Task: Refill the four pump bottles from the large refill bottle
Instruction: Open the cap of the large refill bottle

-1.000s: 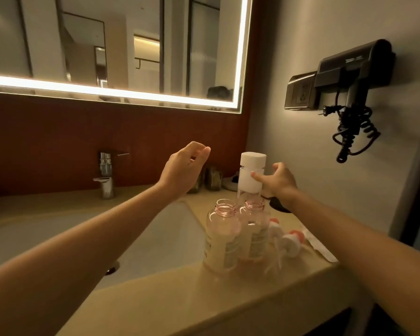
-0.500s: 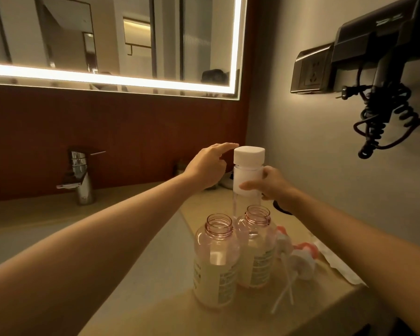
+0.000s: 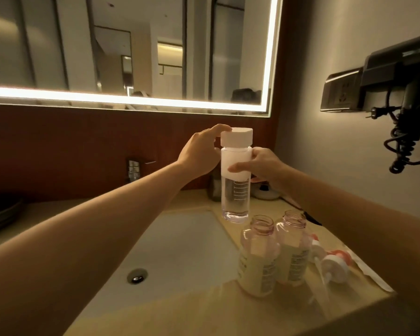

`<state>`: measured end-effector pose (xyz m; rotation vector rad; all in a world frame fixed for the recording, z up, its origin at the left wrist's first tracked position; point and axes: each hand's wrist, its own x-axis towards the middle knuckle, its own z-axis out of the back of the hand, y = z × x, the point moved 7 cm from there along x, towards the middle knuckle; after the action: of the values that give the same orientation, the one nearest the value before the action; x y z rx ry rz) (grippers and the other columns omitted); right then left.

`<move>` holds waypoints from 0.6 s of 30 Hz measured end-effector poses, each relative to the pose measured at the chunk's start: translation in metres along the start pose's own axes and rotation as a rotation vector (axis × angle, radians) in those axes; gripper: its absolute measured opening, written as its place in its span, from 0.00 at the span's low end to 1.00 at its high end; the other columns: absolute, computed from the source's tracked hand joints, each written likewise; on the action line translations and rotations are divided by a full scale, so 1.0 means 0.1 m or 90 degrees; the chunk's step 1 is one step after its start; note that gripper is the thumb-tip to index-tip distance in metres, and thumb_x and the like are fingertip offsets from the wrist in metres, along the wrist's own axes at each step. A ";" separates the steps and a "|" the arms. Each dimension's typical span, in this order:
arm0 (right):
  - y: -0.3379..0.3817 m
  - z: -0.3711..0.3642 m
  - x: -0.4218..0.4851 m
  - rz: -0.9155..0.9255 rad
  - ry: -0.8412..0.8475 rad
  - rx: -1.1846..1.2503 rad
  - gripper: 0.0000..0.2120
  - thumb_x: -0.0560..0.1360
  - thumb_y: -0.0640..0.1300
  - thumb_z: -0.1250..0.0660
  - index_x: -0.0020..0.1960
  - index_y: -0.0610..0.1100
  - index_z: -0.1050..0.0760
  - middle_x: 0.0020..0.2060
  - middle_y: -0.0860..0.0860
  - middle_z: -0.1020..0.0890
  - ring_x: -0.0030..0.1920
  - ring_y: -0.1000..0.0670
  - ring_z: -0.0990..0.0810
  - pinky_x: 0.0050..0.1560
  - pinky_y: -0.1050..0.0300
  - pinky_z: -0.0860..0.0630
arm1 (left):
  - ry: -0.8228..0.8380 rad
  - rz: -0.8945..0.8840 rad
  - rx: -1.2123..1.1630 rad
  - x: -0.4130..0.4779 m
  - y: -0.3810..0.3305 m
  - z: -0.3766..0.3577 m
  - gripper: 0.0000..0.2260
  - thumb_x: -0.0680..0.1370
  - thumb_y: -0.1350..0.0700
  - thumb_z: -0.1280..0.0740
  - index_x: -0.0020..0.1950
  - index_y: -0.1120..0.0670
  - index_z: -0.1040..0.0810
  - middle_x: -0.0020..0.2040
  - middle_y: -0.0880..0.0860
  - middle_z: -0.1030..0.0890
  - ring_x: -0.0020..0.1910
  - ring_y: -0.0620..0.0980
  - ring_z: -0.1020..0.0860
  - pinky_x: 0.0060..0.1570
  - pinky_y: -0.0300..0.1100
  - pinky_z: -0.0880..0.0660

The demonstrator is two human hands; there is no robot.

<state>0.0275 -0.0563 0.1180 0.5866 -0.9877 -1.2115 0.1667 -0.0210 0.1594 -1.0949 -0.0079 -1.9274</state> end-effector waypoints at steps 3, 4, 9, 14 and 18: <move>0.31 -0.29 -0.25 0.010 0.032 0.013 0.29 0.66 0.46 0.24 0.63 0.43 0.30 0.55 0.48 0.24 0.56 0.47 0.25 0.48 0.54 0.25 | -0.021 0.015 0.025 -0.29 0.03 0.42 0.22 0.76 0.67 0.40 0.68 0.51 0.31 0.65 0.53 0.25 0.61 0.52 0.26 0.51 0.40 0.27; 0.36 -0.37 -0.32 0.007 0.041 0.021 0.29 0.66 0.46 0.24 0.63 0.43 0.30 0.55 0.48 0.24 0.56 0.47 0.25 0.47 0.56 0.26 | -0.019 0.018 0.035 -0.37 0.03 0.51 0.22 0.76 0.67 0.40 0.68 0.51 0.31 0.64 0.53 0.25 0.60 0.52 0.25 0.50 0.39 0.27; 0.47 -0.80 -0.83 -0.019 0.076 0.055 0.28 0.65 0.45 0.24 0.62 0.43 0.29 0.55 0.47 0.23 0.57 0.46 0.24 0.54 0.51 0.24 | -0.005 0.048 0.073 -0.95 0.05 0.88 0.22 0.76 0.66 0.41 0.67 0.49 0.30 0.61 0.53 0.23 0.57 0.52 0.24 0.53 0.43 0.25; 0.44 -1.05 -1.31 -0.024 0.108 0.075 0.26 0.65 0.45 0.24 0.60 0.43 0.28 0.53 0.48 0.22 0.55 0.47 0.23 0.45 0.57 0.24 | -0.014 0.061 0.089 -1.44 -0.01 1.01 0.19 0.75 0.63 0.39 0.64 0.49 0.27 0.56 0.54 0.19 0.51 0.52 0.21 0.51 0.49 0.22; 0.42 -1.11 -1.55 -0.002 0.106 0.051 0.27 0.65 0.46 0.24 0.60 0.43 0.29 0.52 0.49 0.23 0.54 0.48 0.24 0.43 0.59 0.25 | -0.045 0.055 0.096 -1.68 -0.09 1.08 0.14 0.76 0.61 0.37 0.61 0.52 0.25 0.51 0.54 0.18 0.44 0.52 0.20 0.45 0.49 0.21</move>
<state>0.1391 0.0901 0.0515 0.7402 -0.8969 -1.1106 0.2699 0.1435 0.1122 -1.0448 -0.1416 -1.7806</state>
